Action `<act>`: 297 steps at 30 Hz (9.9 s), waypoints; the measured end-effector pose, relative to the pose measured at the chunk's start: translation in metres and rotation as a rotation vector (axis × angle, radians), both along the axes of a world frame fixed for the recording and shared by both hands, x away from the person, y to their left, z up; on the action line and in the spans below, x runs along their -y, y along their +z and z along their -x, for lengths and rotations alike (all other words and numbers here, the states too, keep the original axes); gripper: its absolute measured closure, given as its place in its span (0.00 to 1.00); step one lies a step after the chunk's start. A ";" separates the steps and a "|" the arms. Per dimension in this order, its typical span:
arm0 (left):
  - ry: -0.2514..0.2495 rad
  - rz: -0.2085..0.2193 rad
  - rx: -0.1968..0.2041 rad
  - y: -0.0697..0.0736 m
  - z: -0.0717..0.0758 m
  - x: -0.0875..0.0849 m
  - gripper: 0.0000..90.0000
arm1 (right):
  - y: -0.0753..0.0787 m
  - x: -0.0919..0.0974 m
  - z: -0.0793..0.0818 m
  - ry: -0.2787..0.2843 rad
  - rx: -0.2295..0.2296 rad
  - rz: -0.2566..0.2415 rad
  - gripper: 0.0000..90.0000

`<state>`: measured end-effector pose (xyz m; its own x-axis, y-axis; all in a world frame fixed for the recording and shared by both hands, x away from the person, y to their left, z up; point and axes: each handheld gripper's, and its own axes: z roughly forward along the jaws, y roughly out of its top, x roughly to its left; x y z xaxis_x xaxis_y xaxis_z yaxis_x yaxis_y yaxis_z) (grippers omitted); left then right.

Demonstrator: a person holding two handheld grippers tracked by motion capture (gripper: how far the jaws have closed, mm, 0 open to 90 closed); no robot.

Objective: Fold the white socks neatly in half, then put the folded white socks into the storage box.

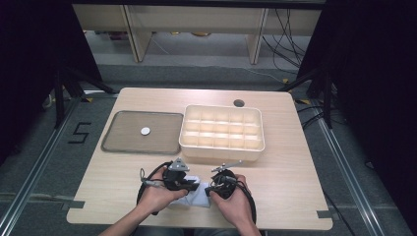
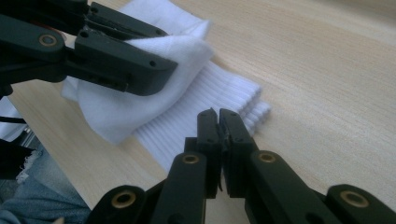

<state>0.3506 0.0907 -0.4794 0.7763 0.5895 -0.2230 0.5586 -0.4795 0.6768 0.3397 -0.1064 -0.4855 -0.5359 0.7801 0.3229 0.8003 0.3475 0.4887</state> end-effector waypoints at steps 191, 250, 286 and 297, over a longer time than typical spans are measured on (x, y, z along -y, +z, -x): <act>0.185 0.090 -0.048 -0.018 0.014 -0.062 0.82 | -0.005 0.010 -0.011 -0.049 0.039 -0.076 0.94; 0.276 0.098 -0.098 -0.024 0.006 -0.074 0.52 | 0.013 -0.027 0.004 0.088 -0.010 -0.052 1.00; 0.225 0.251 -0.213 -0.016 0.004 -0.072 0.90 | -0.010 -0.023 -0.002 0.063 -0.062 -0.045 1.00; 0.188 0.326 -0.221 -0.001 0.008 -0.066 0.91 | -0.010 -0.023 -0.003 0.071 -0.064 -0.050 1.00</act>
